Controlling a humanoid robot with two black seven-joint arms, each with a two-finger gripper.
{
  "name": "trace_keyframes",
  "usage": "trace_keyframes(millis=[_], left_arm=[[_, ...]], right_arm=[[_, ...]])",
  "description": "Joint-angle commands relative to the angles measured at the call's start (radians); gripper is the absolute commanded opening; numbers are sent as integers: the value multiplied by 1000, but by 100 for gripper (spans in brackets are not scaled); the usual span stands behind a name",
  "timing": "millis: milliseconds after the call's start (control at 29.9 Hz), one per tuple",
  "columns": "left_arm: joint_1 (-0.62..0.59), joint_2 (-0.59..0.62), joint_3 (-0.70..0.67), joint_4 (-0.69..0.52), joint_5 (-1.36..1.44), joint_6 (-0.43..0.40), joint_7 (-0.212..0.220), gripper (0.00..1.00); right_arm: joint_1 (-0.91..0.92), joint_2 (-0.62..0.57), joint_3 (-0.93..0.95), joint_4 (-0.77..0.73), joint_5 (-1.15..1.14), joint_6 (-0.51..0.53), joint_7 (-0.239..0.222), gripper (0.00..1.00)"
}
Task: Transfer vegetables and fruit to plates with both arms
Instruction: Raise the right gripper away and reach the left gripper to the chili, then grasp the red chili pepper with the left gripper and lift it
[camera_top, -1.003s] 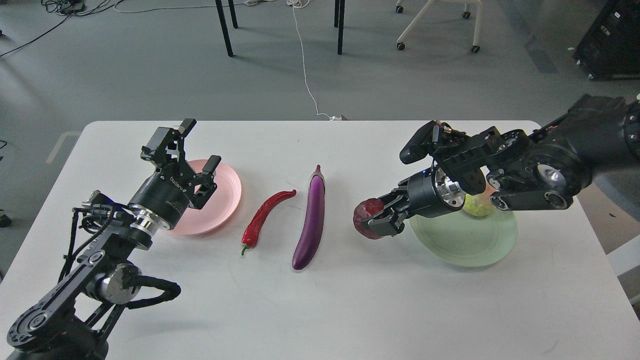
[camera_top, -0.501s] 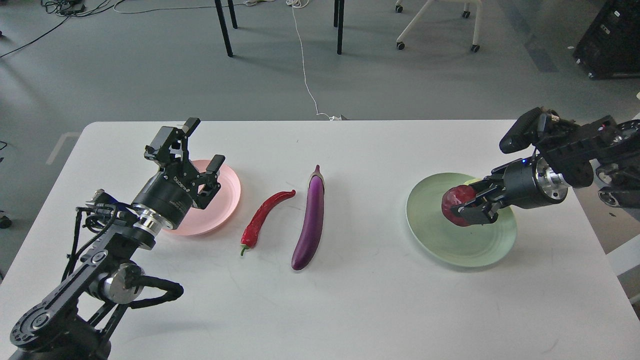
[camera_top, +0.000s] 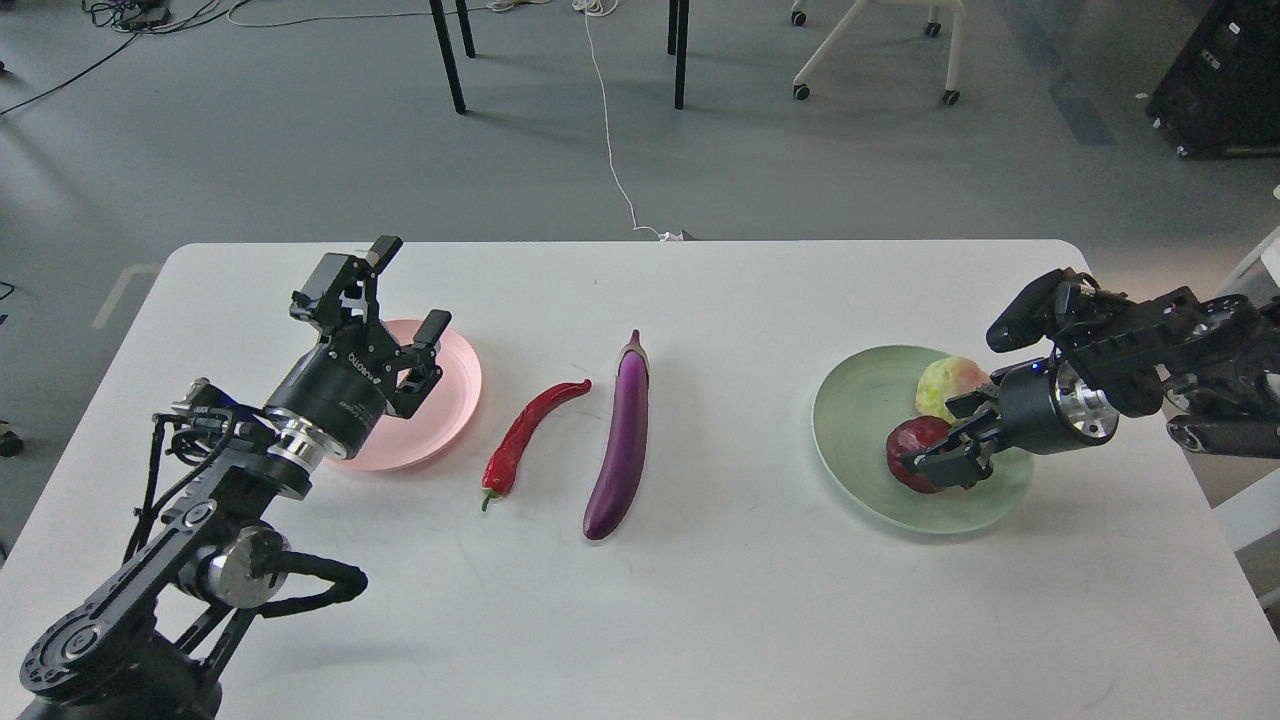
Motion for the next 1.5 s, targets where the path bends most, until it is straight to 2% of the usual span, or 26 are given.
trace_keyframes(millis=[0,167,368,535,702,836,1003,1270,1471], left_arm=[[0,3,1,-1,-1,0,0,98],[-3,32,6,-1,-1,-4,0,98],[-14,43,9,-1,21,-6,-43,98],[-18,81,49,-18,253,-8,-77,98],[-83,155,191,-61,661,-5,-77,98],[-195,212,320,-55,1083,-3,-75,98],[-340,246,452,9,1458,-5,-81,98],[-581,192,724,213,1460,2,-77,90],[-607,146,784,339,1460,2,-78,76]], right_arm=[[23,-65,96,13,14,2,0,96],[-25,-186,368,14,193,15,0,97],[-366,-228,782,-3,670,15,0,97],[-667,-225,1167,-3,966,34,0,97],[-879,-219,1461,-41,1166,172,0,97],[-962,-228,1530,-79,1184,268,0,97],[-985,-258,1535,-73,1184,282,0,97],[-985,-261,1535,-69,1184,282,0,97],[-985,-263,1536,-69,1184,282,0,97]])
